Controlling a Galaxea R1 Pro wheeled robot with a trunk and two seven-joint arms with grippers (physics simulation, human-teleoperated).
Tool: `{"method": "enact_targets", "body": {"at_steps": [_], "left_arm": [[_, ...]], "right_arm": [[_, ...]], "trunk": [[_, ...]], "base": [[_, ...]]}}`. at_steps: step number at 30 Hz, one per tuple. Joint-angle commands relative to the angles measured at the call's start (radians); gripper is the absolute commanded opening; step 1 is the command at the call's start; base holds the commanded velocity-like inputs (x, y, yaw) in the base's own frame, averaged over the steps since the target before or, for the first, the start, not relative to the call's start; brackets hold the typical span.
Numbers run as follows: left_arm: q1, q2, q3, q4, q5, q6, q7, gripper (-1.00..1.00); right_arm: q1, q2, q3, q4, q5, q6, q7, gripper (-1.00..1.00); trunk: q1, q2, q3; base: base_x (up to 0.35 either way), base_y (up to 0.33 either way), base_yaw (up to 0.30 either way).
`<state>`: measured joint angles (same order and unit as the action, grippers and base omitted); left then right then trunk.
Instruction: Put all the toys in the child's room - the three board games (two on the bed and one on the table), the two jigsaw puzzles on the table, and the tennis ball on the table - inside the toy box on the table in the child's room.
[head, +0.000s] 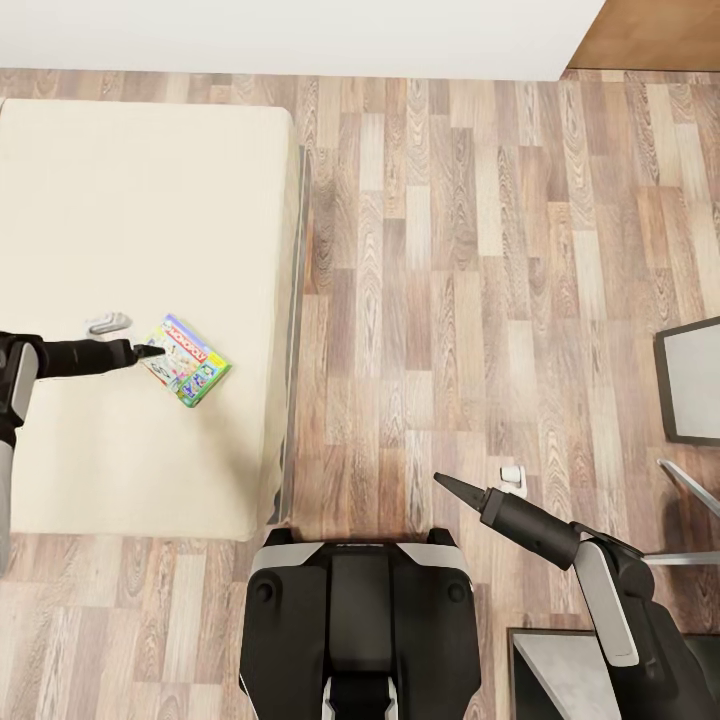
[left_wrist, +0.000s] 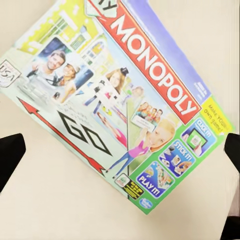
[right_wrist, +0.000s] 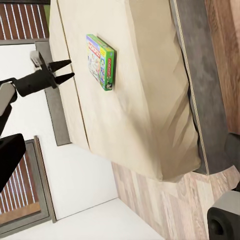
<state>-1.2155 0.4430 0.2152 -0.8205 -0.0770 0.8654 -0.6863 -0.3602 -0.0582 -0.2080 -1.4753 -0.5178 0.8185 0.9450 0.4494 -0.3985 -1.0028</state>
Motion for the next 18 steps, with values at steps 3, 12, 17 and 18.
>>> {"method": "enact_targets", "body": {"at_steps": [3, 12, 17, 18], "left_arm": [[-0.018, -0.004, 0.002, 0.026, -0.01, 0.006, 0.011, 1.0], [-0.106, -0.022, 0.001, 0.149, -0.011, -0.031, 0.143, 1.0], [-0.173, -0.046, 0.0, 0.235, -0.012, -0.062, 0.182, 1.0], [-0.181, -0.048, 0.0, 0.243, -0.012, -0.064, 0.184, 1.0]], "right_arm": [[0.0, 0.0, -0.001, 0.0, -0.002, 0.005, 0.002, 1.0], [0.0, 0.0, -0.002, 0.0, -0.002, 0.003, 0.003, 1.0], [0.0, 0.0, -0.002, 0.0, -0.002, -0.014, 0.003, 1.0], [0.0, 0.0, -0.002, 0.0, -0.002, -0.016, 0.003, 1.0]], "trunk": [[0.001, -0.002, -0.001], [0.001, -0.002, -0.001], [0.001, -0.002, -0.004], [0.001, -0.002, -0.005]], "base": [[0.0, 0.0, 0.0], [0.0, 0.0, 0.0], [0.0, 0.0, 0.0], [0.0, 0.0, 0.0]]}}
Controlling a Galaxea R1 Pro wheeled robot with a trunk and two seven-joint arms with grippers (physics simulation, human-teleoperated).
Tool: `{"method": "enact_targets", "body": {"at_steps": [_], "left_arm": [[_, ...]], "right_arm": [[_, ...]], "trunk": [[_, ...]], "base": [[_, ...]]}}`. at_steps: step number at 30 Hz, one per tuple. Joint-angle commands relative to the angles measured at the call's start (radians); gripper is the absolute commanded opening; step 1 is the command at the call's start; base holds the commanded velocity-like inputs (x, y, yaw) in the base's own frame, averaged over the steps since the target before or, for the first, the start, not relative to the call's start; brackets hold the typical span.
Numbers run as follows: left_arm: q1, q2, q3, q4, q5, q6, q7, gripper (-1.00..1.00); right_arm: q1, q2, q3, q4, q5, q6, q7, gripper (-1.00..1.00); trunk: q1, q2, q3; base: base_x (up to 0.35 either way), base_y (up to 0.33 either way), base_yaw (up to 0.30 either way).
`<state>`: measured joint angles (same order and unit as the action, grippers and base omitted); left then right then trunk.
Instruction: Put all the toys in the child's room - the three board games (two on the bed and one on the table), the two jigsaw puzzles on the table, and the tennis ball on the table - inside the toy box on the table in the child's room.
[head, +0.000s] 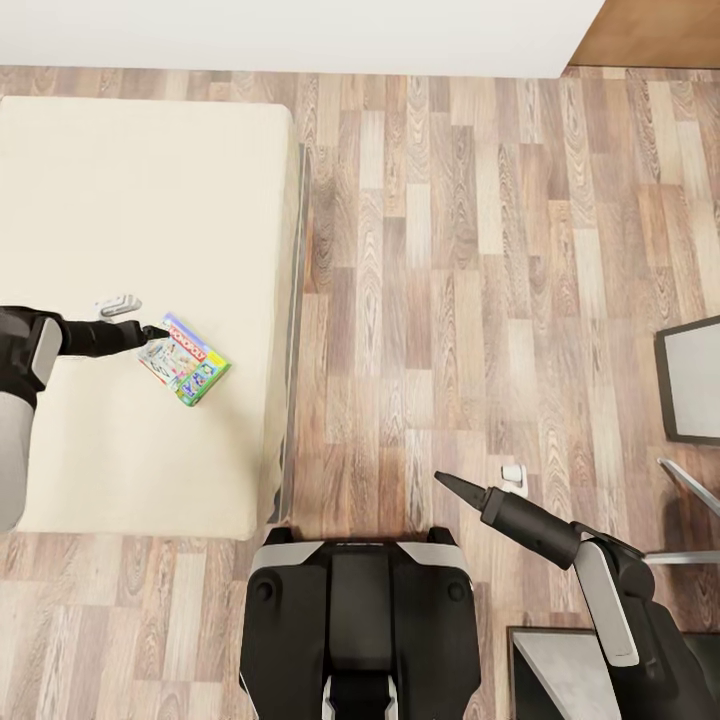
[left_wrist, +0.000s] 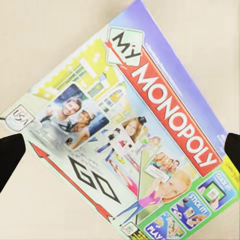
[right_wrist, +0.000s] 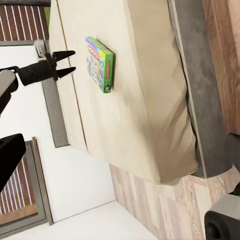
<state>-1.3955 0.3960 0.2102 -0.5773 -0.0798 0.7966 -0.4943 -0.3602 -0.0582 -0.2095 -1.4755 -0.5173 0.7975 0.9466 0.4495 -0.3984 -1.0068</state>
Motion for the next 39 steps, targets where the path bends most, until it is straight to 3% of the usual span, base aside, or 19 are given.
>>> {"method": "enact_targets", "body": {"at_steps": [1, 12, 29, 39], "left_arm": [[-0.013, -0.004, 0.005, 0.011, -0.009, 0.0, -0.003, 1.0], [-0.044, -0.025, 0.004, 0.03, -0.011, -0.007, 0.009, 1.0], [-0.099, -0.023, -0.002, 0.007, -0.012, -0.002, 0.008, 1.0], [-0.1, -0.023, -0.043, -0.018, -0.048, -0.005, 0.015, 1.0]], "right_arm": [[0.0, 0.0, -0.001, 0.0, -0.003, 0.004, 0.002, 1.0], [0.0, 0.0, -0.001, 0.0, -0.003, 0.0, 0.002, 1.0], [0.0, 0.0, -0.001, 0.001, -0.001, -0.001, 0.001, 1.0], [0.0, 0.0, -0.001, 0.001, -0.001, -0.001, 0.001, 1.0]], "trunk": [[0.001, -0.002, -0.002], [0.001, -0.002, -0.019], [0.001, -0.002, -0.047], [0.001, -0.002, -0.061]], "base": [[0.0, 0.0, 0.0], [0.0, 0.0, 0.0], [0.0, 0.0, 0.0], [0.0, 0.0, 0.0]]}}
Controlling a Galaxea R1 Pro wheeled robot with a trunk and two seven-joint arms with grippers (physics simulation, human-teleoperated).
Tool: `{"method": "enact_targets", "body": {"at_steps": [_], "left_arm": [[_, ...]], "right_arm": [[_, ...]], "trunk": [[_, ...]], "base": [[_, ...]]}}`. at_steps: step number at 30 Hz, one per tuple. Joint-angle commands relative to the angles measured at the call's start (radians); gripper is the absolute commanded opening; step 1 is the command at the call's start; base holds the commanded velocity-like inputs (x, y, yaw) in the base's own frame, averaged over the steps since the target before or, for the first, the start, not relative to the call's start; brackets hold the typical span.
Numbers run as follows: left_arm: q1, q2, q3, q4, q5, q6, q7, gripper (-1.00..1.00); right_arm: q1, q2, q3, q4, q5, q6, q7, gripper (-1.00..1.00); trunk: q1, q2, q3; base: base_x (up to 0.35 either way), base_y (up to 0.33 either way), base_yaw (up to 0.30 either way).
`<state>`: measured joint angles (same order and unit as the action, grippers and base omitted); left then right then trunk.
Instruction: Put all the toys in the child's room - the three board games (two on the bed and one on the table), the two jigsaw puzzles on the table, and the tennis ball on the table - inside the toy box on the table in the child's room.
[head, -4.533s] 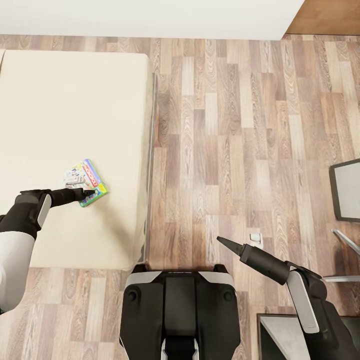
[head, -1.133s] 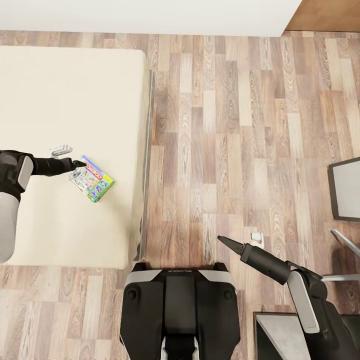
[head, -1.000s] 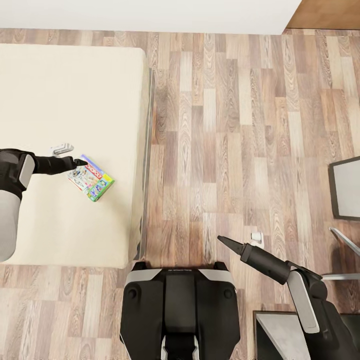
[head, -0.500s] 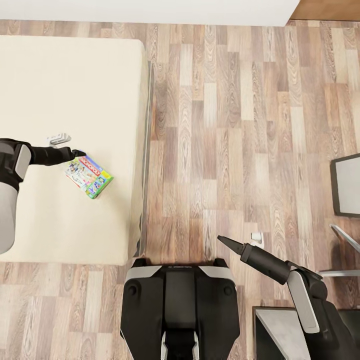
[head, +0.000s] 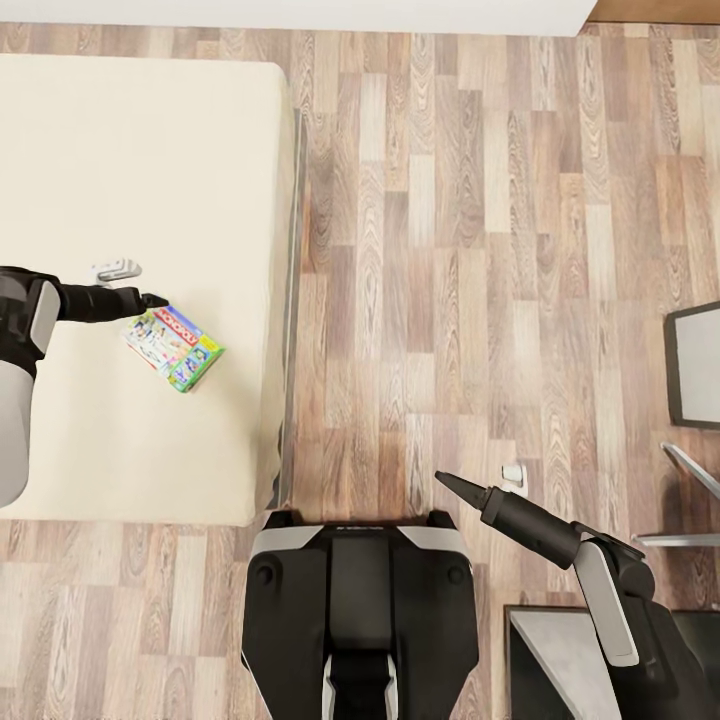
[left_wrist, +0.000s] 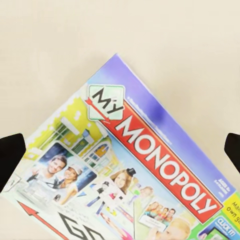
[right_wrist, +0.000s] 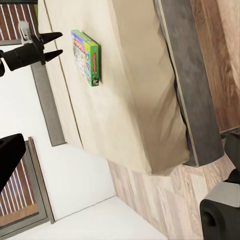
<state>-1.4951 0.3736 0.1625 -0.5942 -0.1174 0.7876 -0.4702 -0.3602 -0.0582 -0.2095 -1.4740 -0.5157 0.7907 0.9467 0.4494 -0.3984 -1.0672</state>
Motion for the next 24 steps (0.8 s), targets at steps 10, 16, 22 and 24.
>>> {"method": "enact_targets", "body": {"at_steps": [10, 16, 22, 24], "left_arm": [[-0.001, 0.003, -0.002, -0.003, -0.015, -0.003, 0.014, 1.0], [-0.001, 0.004, -0.004, -0.008, -0.015, -0.015, 0.018, 1.0], [-0.001, 0.0, -0.004, -0.016, -0.015, -0.018, 0.019, 1.0], [-0.001, 0.0, -0.005, -0.017, -0.015, -0.019, 0.019, 1.0]], "right_arm": [[0.0, 0.0, -0.001, 0.0, -0.003, 0.005, 0.001, 1.0], [0.0, 0.0, -0.001, 0.0, -0.003, 0.004, 0.001, 1.0], [0.0, 0.0, -0.001, 0.0, -0.003, 0.004, 0.001, 1.0], [0.0, 0.0, -0.001, 0.0, -0.003, 0.004, 0.001, 1.0]], "trunk": [[0.001, -0.002, -0.004], [0.001, -0.002, -0.005], [0.001, -0.002, -0.012], [0.001, -0.002, -0.014]], "base": [[0.0, 0.0, 0.0], [0.0, 0.0, 0.0], [0.0, 0.0, 0.0], [0.0, 0.0, 0.0]]}}
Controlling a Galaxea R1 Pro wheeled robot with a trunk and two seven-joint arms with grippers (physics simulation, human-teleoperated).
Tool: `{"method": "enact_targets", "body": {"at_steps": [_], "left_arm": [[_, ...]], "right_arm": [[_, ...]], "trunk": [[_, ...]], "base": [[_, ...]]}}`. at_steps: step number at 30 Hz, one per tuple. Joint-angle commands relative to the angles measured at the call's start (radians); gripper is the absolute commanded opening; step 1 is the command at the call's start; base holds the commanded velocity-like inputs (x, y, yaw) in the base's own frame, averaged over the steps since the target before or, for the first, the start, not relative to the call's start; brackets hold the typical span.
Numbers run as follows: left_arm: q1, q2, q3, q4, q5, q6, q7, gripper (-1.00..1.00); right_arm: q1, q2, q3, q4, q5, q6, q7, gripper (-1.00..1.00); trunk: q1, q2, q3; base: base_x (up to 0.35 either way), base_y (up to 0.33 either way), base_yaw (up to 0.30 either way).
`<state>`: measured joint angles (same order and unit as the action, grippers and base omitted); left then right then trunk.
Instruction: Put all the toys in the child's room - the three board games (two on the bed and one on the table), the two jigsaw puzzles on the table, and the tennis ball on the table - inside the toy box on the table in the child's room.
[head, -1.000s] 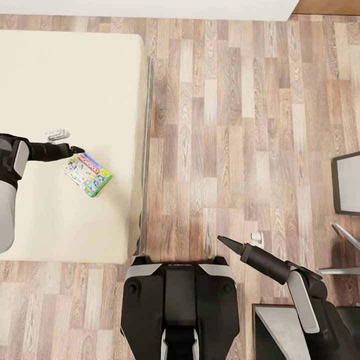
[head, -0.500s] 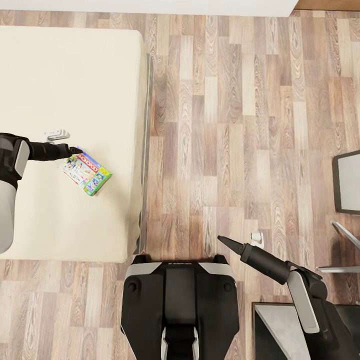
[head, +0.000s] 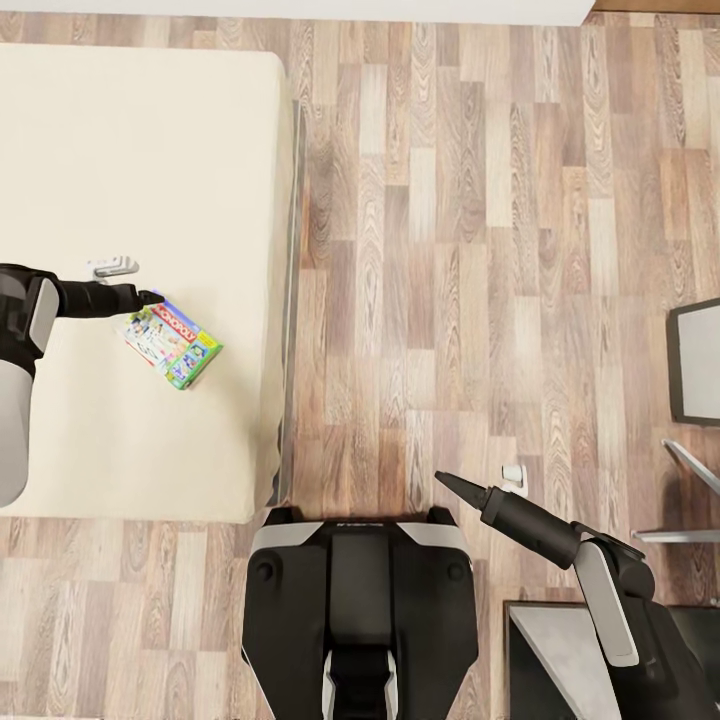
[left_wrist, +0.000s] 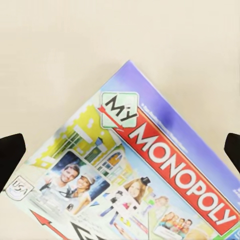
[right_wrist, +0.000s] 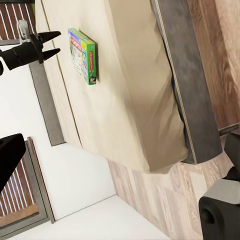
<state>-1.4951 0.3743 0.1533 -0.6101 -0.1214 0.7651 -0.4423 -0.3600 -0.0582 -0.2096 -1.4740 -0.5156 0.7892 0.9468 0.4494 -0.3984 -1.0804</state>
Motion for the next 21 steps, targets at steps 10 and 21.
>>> {"method": "enact_targets", "body": {"at_steps": [10, 21], "left_arm": [[0.0, -0.001, 0.004, -0.007, -0.011, -0.005, -0.009, 1.0], [0.0, -0.001, 0.001, -0.008, -0.012, -0.022, -0.009, 1.0]], "right_arm": [[0.0, 0.0, -0.001, 0.0, -0.003, 0.006, 0.001, 1.0], [0.0, 0.0, -0.001, 0.0, -0.003, 0.005, 0.001, 1.0]], "trunk": [[0.001, -0.002, -0.01], [0.001, -0.002, -0.018]], "base": [[0.0, 0.0, 0.0], [0.0, 0.0, 0.0]]}}
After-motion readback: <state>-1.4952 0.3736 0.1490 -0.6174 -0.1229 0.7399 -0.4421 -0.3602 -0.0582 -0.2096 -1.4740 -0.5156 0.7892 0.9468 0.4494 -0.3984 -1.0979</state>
